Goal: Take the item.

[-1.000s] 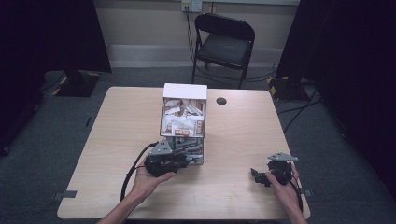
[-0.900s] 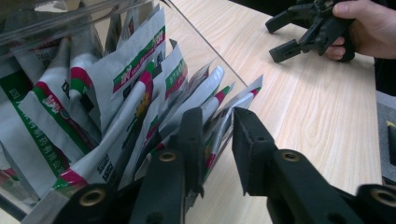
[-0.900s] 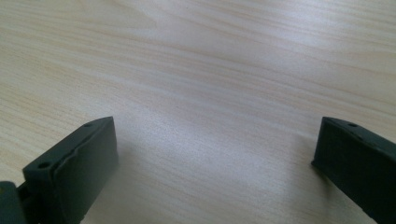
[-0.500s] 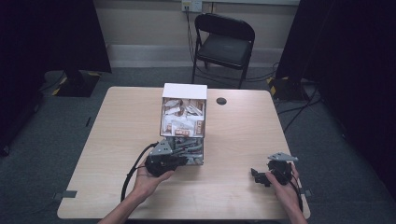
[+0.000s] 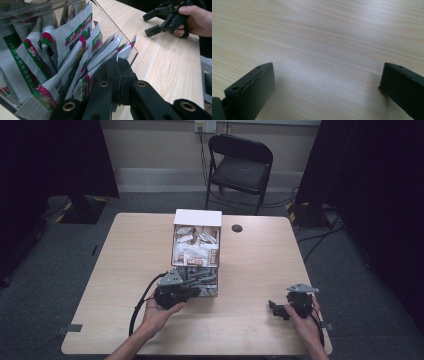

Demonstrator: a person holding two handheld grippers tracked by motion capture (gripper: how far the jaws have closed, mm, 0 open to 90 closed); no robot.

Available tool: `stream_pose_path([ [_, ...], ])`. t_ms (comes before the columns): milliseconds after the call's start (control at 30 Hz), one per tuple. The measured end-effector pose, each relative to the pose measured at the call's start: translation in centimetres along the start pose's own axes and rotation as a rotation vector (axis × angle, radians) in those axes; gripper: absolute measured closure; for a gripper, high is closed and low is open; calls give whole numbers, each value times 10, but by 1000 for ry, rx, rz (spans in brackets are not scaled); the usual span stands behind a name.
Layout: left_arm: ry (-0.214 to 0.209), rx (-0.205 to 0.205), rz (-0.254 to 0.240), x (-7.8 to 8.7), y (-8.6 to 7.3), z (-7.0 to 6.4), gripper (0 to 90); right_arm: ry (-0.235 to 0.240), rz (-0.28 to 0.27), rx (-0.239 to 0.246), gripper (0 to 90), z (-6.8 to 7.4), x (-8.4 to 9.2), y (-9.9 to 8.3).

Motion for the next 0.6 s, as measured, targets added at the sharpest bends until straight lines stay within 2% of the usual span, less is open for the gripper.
stream_pose_path([
  [600,-41,18,-39,15,-1,1,899,0,-1,2,0,0,0,0],
])
Point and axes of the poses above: each handheld gripper's, and its own axes: x roughly backward along the jaws, y roughly out of its top, z roughly to its left, the point moved 1 cm from there along -x, roughly forward along the jaws, and after that the axes turned 11 degrees about z, right-handed, at the moved point
